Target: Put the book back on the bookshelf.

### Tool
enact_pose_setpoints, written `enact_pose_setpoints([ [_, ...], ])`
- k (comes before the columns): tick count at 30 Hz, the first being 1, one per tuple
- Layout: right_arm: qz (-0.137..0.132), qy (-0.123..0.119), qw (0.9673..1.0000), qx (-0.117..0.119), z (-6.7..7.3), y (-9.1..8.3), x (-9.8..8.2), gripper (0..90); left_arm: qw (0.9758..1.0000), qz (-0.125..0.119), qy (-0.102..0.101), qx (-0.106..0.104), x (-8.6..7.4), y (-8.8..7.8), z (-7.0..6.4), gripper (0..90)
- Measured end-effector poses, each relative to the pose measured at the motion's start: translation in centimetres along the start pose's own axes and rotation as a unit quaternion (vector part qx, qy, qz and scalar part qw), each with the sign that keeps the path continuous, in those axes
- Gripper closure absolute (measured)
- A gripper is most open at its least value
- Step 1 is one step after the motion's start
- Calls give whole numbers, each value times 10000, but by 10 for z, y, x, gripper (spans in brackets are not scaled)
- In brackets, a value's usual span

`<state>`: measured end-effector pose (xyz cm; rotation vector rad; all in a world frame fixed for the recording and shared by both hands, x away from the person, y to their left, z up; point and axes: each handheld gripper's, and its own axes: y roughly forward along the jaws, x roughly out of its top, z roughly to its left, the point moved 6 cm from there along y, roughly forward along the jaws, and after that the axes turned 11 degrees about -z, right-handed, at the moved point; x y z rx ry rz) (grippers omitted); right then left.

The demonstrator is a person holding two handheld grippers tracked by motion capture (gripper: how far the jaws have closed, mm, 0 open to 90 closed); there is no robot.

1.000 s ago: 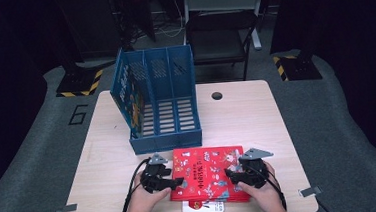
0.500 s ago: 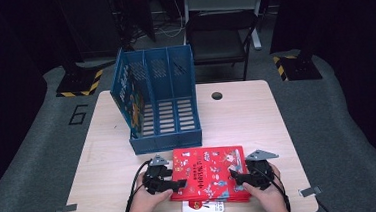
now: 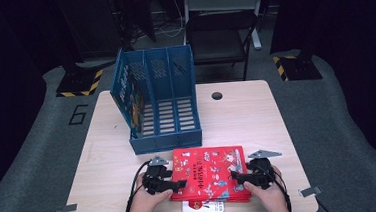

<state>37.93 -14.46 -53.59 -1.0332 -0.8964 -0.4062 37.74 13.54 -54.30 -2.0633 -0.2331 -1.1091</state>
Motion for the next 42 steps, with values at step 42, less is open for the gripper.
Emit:
enact_pose_setpoints([
  [42, 0, -329, 9989, 335, 25, 3, 8, 270, 9979, 10, -584, 263, -14, -32, 19, 291],
])
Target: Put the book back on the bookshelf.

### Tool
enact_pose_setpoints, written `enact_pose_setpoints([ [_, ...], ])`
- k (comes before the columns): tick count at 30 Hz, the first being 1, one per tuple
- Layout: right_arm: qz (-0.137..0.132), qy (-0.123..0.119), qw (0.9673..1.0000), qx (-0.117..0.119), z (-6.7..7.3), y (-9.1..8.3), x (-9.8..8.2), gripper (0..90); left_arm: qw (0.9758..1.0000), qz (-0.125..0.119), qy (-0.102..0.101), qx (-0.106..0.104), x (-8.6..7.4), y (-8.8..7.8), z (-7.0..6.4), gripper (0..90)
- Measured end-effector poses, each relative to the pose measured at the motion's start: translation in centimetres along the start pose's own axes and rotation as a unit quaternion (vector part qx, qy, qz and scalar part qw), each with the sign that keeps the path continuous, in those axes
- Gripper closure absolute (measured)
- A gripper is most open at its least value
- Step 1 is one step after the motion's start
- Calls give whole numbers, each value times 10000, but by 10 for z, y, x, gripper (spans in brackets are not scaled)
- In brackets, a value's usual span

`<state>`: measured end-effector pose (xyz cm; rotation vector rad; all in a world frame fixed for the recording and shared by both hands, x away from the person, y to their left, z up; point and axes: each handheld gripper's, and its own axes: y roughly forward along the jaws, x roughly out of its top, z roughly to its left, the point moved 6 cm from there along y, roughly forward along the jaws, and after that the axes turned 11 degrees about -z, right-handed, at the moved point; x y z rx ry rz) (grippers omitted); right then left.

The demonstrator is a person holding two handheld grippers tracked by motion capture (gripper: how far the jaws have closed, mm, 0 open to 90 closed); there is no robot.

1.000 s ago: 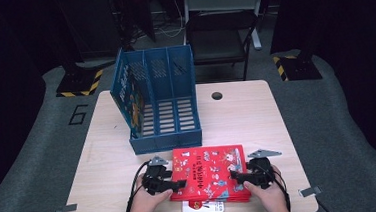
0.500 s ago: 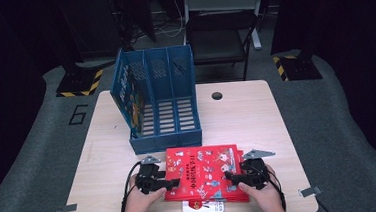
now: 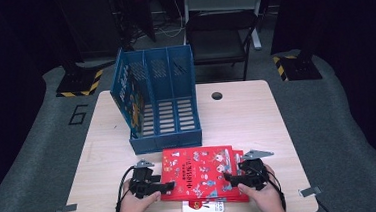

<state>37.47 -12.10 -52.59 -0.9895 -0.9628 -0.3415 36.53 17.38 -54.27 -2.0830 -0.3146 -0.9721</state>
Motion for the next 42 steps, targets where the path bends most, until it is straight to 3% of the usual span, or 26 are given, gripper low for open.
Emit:
enact_pose_setpoints([
  [2, -22, 9, 10000, 31, 3, -3, 1, 263, 10000, 17, -21, -22, -3, -3, 0, 291],
  [4, 31, -136, 9999, 35, 7, -5, -2, 262, 10000, 18, -56, -43, -6, -5, 0, 289],
  [11, 254, -513, 9981, 224, 23, -17, -20, 272, 9997, 113, 92, -173, -13, -8, -5, 282],
  [13, 348, -551, 9976, 230, 25, -19, -25, 272, 9996, 158, 42, -228, -15, -8, -8, 282],
  [16, 371, -570, 9974, 255, 27, -20, -30, 270, 9995, 117, 131, -256, -15, -5, -10, 283],
  [19, 376, -561, 9973, 281, 27, -20, -30, 254, 9988, 266, 279, -310, -16, -3, -13, 268],
  [25, 438, -631, 9966, 297, 28, -20, -31, 235, 9990, 241, 177, -334, -17, -1, -13, 260],
  [28, 471, -771, 9955, 291, 29, -18, -32, 214, 9989, 232, 24, -396, -18, 1, -15, 253],
  [29, 505, -877, 9945, 287, 29, -18, -33, 208, 9989, 232, 77, -404, -17, 1, -13, 252],
  [42, 491, -873, 9947, 244, 31, -16, -32, 182, 9983, 237, -160, -517, -19, 5, -15, 236],
])
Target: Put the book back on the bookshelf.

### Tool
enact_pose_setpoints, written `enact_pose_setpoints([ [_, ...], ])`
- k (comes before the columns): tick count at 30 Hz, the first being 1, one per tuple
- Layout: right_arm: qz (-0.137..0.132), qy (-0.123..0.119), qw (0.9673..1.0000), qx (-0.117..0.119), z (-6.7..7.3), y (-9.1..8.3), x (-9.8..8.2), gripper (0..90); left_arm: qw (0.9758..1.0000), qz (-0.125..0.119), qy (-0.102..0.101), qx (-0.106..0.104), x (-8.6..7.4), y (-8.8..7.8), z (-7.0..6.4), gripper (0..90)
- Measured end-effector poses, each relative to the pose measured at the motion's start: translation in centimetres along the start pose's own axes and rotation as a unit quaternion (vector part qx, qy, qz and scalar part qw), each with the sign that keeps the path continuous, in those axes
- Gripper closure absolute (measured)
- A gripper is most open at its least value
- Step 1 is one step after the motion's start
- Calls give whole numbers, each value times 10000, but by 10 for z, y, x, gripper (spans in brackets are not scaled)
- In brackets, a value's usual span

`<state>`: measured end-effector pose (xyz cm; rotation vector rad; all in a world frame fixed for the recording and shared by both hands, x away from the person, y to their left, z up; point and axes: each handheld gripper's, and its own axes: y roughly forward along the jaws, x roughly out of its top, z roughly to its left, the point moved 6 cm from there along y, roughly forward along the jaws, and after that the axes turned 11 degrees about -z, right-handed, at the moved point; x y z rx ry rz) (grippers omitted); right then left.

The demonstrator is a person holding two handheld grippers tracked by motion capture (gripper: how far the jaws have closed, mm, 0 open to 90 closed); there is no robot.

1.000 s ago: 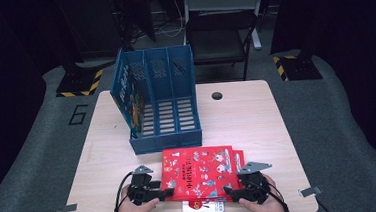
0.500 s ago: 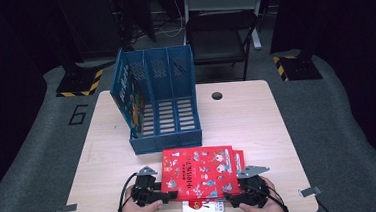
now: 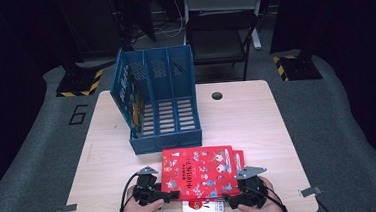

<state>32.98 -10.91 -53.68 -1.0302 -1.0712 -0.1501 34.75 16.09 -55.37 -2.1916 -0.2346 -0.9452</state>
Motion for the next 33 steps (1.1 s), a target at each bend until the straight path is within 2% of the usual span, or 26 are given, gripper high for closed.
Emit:
enact_pose_setpoints([
  [2, -41, -30, 10000, -9, 0, 0, 1, 182, 10000, 28, 4, -19, 0, -1, 0, 238],
  [3, -70, 30, 10000, -58, 1, 1, 2, 182, 10000, 26, -4, -16, 0, -1, 0, 239],
  [5, -110, -30, 9999, -71, 0, 1, 2, 182, 10000, 16, -1, -4, 1, -1, 0, 240],
  [7, -61, -7, 10000, -9, 2, 1, 3, 182, 10000, 34, 2, 23, 1, -2, 1, 240],
  [12, -124, -11, 9999, 8, 5, 4, 4, 182, 9999, 3, -153, 37, 2, -6, 6, 244],
  [13, -73, -45, 9999, 65, 7, 4, 4, 182, 9999, -25, -127, 71, 2, -6, 8, 244],
  [17, -140, -144, 9998, 47, 9, 8, 6, 182, 9998, 8, -188, 69, 2, -9, 10, 242],
  [18, -140, -84, 9999, 24, 10, 8, 6, 182, 9997, -4, -230, 80, 2, -10, 10, 242],
  [23, -167, -165, 9996, 136, 10, 11, 9, 192, 9997, -37, -202, 139, 1, -11, 14, 239],
  [25, -164, -128, 9997, 89, 8, 10, 9, 226, 9997, -49, -182, 142, 1, -11, 14, 237],
  [26, -188, -126, 9997, 134, 7, 10, 10, 238, 9998, -31, -182, 118, 1, -11, 14, 236],
  [27, -167, -21, 9998, 133, 7, 9, 10, 246, 9998, -31, -178, 109, 1, -11, 14, 235],
  [30, -100, -31, 9996, 265, 4, 7, 8, 258, 9998, -37, -182, 101, 0, -11, 12, 228],
  [31, -100, 52, 9996, 252, 4, 7, 7, 256, 9998, -53, -176, 113, 0, -11, 12, 226],
  [33, -110, -21, 9994, 325, 3, 7, 7, 272, 9998, -61, -157, 110, 0, -11, 12, 225],
])
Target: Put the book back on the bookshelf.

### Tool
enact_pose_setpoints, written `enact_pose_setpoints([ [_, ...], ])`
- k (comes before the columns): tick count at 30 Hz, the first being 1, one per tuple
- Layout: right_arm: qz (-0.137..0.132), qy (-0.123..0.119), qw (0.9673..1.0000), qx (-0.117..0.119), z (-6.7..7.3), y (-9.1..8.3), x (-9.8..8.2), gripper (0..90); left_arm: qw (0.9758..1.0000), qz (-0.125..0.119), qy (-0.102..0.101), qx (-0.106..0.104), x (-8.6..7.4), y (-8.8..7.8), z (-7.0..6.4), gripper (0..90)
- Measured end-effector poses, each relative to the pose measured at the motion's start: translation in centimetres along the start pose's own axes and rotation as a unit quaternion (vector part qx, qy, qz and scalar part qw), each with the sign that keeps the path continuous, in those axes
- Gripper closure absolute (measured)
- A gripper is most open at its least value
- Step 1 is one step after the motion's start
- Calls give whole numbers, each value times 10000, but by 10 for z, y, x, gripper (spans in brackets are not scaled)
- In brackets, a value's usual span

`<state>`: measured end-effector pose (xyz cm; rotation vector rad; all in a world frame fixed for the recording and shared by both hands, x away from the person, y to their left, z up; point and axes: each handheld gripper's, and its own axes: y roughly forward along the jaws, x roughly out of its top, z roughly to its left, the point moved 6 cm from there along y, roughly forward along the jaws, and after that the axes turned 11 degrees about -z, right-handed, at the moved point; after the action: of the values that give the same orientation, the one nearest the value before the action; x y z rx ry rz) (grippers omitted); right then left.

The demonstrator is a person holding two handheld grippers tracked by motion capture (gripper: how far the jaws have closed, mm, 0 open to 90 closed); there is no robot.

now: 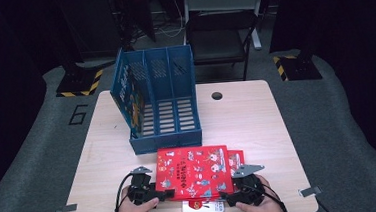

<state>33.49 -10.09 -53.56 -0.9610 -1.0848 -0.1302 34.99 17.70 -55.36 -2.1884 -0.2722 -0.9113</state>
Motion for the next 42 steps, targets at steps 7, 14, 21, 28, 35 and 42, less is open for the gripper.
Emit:
enact_pose_setpoints([
  [7, 125, -213, 9997, -22, 1, -2, -2, 289, 10000, -24, 44, 25, 0, 0, 0, 220],
  [14, 161, -295, 9994, -81, 2, -2, -3, 284, 10000, -27, 34, 20, 0, 0, 0, 221],
  [21, 132, -326, 9992, -168, 6, 0, -3, 237, 10000, 0, -44, 13, 0, 0, -1, 220],
  [28, 148, -284, 9994, -161, 6, 1, -2, 232, 9999, -46, -133, 75, 3, -2, -1, 242],
  [35, 92, -209, 9997, -77, 7, 2, -2, 227, 9998, -191, -59, 83, 10, -14, -5, 282],
  [42, 84, -248, 9997, -29, 12, 5, -1, 216, 9988, -484, -103, 68, 20, -26, -10, 305],
])
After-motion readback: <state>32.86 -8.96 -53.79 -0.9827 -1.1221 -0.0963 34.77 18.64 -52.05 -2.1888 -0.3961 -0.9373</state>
